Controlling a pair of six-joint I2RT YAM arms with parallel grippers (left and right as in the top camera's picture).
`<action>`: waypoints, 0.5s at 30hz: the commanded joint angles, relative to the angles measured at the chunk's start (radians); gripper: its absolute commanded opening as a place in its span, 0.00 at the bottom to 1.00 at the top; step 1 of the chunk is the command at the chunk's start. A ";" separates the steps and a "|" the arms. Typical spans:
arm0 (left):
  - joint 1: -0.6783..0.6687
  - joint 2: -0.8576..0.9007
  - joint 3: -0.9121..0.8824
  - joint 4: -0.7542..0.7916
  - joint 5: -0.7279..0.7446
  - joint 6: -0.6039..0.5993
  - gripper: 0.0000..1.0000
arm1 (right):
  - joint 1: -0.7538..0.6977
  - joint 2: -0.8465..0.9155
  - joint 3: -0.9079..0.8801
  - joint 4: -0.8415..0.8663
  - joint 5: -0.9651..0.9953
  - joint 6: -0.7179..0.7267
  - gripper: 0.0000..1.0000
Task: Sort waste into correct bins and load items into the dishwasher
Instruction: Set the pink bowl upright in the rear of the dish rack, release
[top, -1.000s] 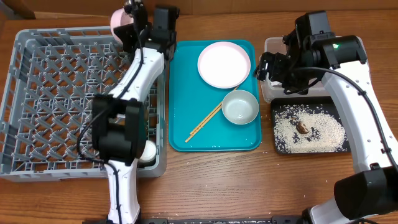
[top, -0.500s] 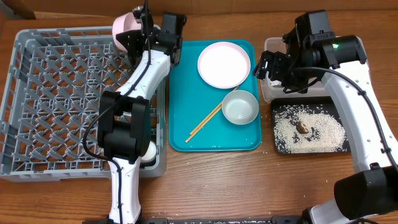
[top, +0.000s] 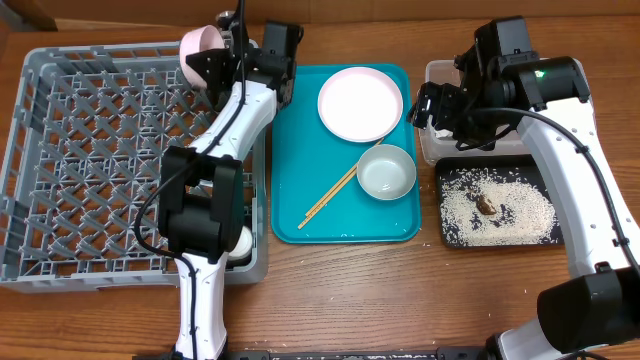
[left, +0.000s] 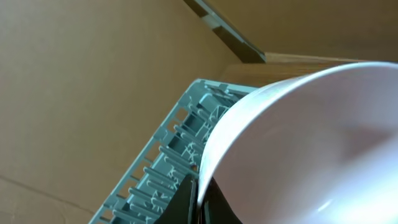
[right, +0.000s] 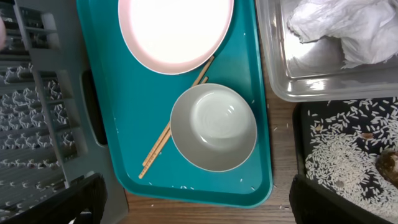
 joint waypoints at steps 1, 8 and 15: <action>-0.003 0.013 -0.018 0.029 -0.035 0.100 0.04 | 0.005 -0.014 0.001 0.001 0.006 -0.003 0.95; -0.009 0.013 -0.018 -0.045 0.015 0.133 0.04 | 0.005 -0.014 0.001 -0.011 0.006 -0.003 0.95; -0.018 0.013 -0.018 -0.163 0.187 0.132 0.04 | 0.005 -0.014 0.001 -0.002 0.006 -0.003 0.95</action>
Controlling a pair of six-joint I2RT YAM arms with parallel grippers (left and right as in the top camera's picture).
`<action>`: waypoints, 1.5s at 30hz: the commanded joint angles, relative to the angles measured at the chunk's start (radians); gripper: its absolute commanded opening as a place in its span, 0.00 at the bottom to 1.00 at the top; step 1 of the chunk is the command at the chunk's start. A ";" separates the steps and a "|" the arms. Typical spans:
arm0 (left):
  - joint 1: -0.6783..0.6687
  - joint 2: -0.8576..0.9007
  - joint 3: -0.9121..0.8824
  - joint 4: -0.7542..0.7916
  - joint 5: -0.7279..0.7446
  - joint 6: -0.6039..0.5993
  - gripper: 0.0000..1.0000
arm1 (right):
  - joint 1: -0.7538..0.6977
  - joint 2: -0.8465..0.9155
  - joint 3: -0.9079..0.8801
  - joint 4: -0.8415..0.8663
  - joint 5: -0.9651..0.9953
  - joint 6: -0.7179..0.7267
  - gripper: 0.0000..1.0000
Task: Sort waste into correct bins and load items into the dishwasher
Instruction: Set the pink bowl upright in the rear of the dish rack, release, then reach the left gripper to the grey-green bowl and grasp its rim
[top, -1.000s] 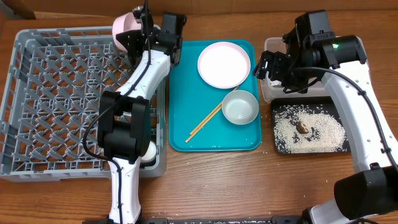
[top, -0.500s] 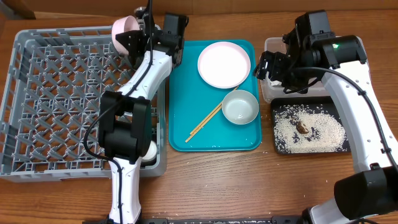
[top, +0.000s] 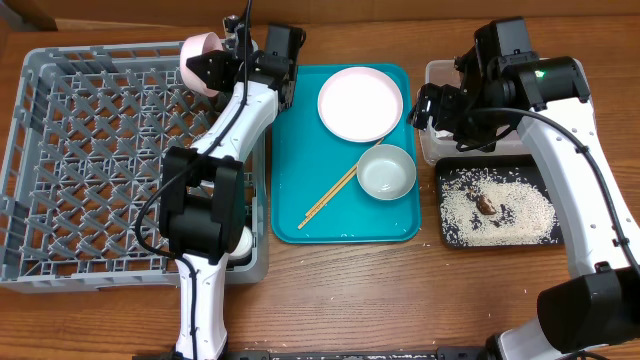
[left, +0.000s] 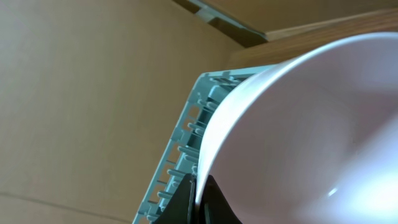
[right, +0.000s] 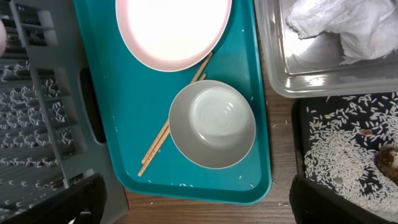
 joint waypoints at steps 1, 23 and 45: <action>-0.009 0.016 -0.016 -0.050 0.199 0.022 0.04 | 0.005 -0.014 0.001 0.012 0.007 -0.002 0.95; -0.042 0.015 -0.009 -0.066 0.256 0.048 0.83 | 0.005 -0.014 0.001 0.024 0.006 -0.002 0.95; -0.145 -0.179 0.013 -0.310 0.682 -0.207 1.00 | 0.005 -0.014 0.001 0.031 0.006 -0.002 0.96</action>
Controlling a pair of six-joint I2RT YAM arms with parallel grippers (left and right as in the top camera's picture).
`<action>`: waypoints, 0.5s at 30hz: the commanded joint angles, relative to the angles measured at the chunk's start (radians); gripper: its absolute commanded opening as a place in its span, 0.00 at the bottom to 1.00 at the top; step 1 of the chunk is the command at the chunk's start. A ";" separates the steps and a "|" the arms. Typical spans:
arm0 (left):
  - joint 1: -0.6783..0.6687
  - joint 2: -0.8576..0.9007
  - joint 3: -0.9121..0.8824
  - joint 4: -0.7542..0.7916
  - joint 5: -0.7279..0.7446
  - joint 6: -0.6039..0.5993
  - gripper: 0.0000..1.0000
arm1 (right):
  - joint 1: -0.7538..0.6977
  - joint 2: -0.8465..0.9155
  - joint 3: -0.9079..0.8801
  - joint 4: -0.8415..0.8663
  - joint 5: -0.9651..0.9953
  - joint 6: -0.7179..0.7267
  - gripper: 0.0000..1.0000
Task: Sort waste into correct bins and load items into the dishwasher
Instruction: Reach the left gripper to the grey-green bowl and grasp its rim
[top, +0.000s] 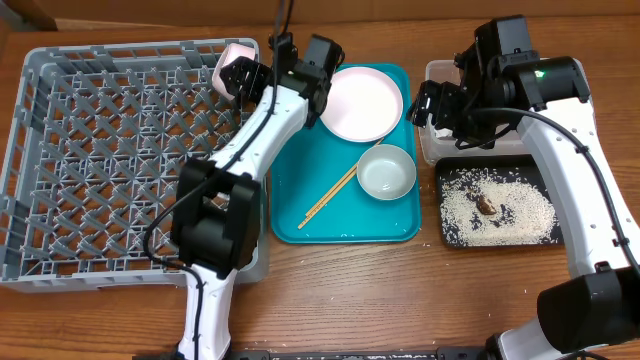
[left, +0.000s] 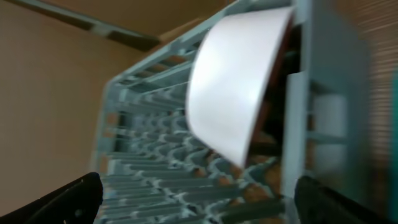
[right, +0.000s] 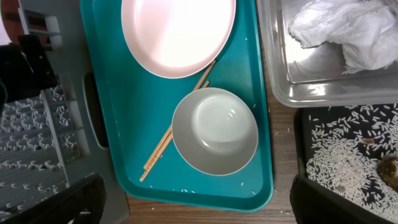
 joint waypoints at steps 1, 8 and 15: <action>-0.010 -0.152 -0.008 -0.012 0.414 -0.065 1.00 | 0.005 -0.014 0.001 0.005 0.006 -0.002 0.97; -0.012 -0.250 -0.011 -0.204 1.252 -0.065 1.00 | -0.075 -0.018 0.071 -0.080 0.044 -0.075 1.00; -0.046 -0.129 -0.025 -0.233 1.321 -0.118 0.89 | -0.280 -0.048 0.270 -0.230 0.043 -0.085 1.00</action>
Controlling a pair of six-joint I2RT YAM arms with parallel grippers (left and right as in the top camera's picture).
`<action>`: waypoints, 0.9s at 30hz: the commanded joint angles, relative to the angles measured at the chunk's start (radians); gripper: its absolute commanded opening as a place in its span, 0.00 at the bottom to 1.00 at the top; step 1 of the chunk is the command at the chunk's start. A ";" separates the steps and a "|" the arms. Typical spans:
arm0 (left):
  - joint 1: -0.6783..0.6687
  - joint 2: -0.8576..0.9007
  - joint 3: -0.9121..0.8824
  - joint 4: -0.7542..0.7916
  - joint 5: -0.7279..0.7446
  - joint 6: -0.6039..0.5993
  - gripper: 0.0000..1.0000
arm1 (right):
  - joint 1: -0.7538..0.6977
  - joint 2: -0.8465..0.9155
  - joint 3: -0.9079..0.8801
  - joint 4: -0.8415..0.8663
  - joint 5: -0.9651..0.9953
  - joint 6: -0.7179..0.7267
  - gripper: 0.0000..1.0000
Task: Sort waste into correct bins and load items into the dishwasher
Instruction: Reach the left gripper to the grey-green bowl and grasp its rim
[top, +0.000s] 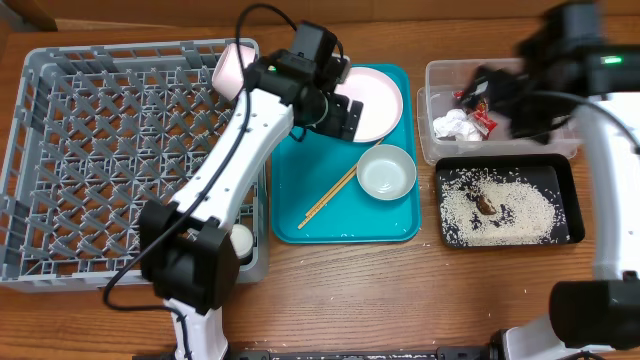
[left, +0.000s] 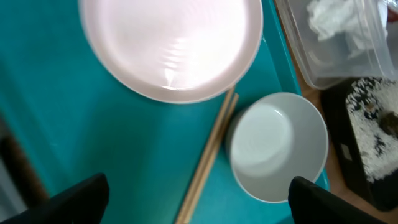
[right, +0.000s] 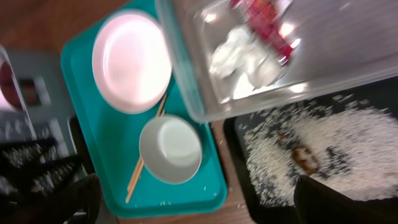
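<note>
A pink bowl stands on edge in the far right corner of the grey dish rack. My left gripper hangs open over the teal tray, at the near left rim of the pink plate. In the left wrist view my left gripper looks down on the pink plate, the chopsticks and the grey-white bowl. My right gripper, blurred, is open over the clear bin. Its wrist view, with the right gripper, takes in the bowl and plate.
The clear bin holds white tissue and a red wrapper. A black tray of spilled rice with a brown scrap lies in front of it. A white cup sits in the rack's near right corner.
My left gripper has moved from beside the pink bowl at the rack's corner to over the tray by the pink plate. My right arm has moved right and stands higher over the clear bin.
My left gripper held the pink bowl above the rack's far edge at the two oldest moments. Then the bowl stood in the rack's far right corner with the gripper open beside it. Now that gripper is over the tray. My right gripper stayed open over the bin's left side until now.
</note>
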 joint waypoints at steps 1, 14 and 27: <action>-0.026 0.093 -0.017 -0.002 0.119 -0.028 0.88 | -0.073 -0.049 0.097 -0.063 0.010 -0.021 1.00; -0.094 0.219 -0.018 0.047 0.128 -0.072 0.55 | -0.088 -0.053 0.093 -0.107 0.010 -0.024 1.00; -0.098 0.269 -0.018 0.061 0.080 -0.106 0.25 | -0.088 -0.053 0.093 -0.112 0.010 -0.024 1.00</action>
